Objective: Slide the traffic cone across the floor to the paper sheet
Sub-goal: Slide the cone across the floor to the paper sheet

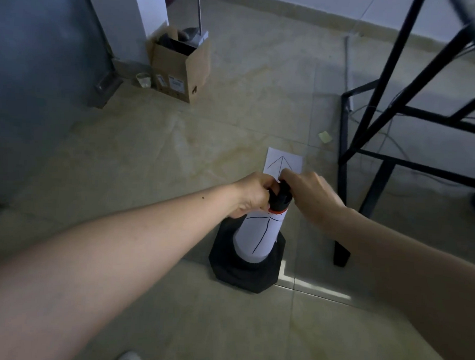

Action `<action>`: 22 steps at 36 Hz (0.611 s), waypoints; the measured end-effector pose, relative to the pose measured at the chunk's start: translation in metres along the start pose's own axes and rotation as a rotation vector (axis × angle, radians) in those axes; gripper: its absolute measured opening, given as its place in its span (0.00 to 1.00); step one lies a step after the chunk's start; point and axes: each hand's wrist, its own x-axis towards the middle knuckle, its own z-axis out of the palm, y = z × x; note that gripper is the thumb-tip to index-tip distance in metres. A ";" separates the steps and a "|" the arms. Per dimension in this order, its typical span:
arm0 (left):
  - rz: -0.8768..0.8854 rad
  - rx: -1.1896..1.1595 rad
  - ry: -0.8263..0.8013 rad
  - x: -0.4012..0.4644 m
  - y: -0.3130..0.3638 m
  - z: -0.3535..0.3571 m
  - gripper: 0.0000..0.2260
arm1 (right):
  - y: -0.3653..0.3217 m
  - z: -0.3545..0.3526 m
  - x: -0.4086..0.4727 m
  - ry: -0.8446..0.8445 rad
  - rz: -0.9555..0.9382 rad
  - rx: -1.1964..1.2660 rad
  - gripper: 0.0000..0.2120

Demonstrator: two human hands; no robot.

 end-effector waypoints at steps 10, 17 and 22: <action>-0.032 0.000 -0.076 0.029 0.006 0.058 0.16 | 0.057 0.014 -0.025 -0.027 0.063 0.030 0.15; -0.050 -0.004 -0.096 0.040 0.010 0.081 0.16 | 0.078 0.021 -0.032 -0.013 0.073 0.042 0.14; -0.074 0.028 -0.087 0.046 0.014 0.092 0.16 | 0.092 0.024 -0.036 -0.005 0.070 0.047 0.14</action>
